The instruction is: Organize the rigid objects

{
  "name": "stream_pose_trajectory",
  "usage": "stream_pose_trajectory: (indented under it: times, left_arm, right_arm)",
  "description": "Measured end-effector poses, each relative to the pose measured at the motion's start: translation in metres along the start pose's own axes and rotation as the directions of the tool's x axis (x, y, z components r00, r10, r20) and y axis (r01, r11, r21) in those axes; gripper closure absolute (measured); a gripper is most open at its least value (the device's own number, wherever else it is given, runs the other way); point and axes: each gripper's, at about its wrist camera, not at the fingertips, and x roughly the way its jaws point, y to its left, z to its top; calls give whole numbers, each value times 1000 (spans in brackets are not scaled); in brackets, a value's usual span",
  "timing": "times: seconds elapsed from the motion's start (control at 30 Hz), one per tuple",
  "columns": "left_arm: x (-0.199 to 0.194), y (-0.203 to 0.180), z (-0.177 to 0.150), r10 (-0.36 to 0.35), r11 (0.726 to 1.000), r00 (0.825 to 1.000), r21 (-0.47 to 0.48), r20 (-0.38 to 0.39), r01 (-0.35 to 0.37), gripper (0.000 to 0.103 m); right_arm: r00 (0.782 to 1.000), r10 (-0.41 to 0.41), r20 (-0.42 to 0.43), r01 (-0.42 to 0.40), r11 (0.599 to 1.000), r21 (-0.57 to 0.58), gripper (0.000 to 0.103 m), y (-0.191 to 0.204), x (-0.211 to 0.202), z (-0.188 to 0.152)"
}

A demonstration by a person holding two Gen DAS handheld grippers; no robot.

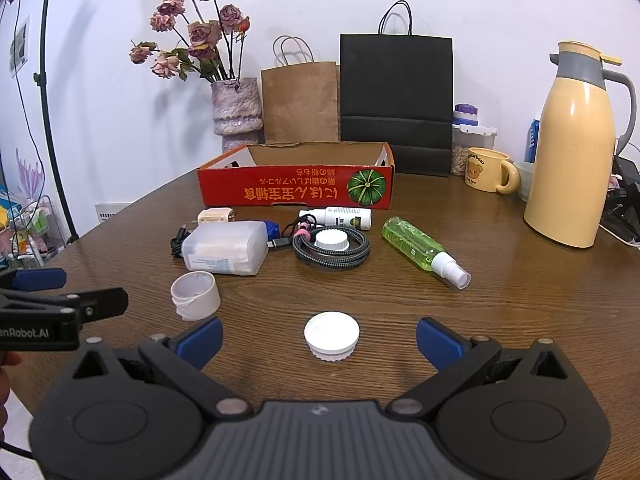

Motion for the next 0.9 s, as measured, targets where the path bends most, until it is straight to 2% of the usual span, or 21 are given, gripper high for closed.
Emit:
stream_pose_trajectory:
  times: [0.9]
  left_arm:
    - [0,0,0,0,1000,1000,0,1,0,0]
  right_arm:
    - [1000,-3,1,3,1000,-4,0,-2,-1,1]
